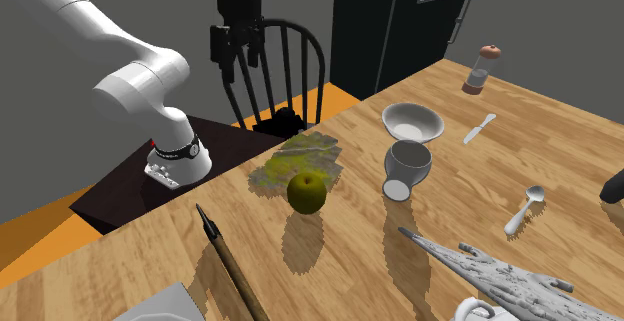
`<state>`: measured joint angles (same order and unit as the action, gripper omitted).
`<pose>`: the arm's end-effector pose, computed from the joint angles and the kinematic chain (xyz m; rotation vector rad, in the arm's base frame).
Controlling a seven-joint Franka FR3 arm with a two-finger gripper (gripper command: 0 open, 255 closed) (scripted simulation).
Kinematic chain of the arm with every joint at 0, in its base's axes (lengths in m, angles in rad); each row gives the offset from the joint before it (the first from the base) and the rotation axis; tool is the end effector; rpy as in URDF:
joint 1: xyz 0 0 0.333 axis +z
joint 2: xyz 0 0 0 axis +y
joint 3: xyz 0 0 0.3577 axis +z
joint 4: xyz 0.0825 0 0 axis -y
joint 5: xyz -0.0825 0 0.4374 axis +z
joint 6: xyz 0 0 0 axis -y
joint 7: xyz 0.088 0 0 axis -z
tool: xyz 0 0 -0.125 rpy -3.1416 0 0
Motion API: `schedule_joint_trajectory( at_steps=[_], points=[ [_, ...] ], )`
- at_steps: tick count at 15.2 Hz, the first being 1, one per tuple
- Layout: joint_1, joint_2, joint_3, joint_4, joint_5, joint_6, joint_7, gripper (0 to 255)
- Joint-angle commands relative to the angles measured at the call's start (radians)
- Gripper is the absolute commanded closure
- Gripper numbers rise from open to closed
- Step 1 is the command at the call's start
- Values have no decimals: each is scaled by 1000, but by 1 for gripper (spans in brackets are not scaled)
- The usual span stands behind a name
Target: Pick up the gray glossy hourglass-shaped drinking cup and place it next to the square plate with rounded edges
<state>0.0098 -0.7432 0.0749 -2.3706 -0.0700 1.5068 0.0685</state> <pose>0.3318 0.0248 0.5751 3.0083 -0.0102 -0.1713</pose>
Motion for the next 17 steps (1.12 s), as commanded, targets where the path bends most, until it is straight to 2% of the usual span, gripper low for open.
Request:
schedule_joint_trajectory(
  at_steps=[1,9,17],
  points=[
    [0,0,0,0,0,0,0,0],
    [-14,265,13,71,-19,233,29,0],
    [-28,550,27,229,-55,399,63,0]
  ],
)
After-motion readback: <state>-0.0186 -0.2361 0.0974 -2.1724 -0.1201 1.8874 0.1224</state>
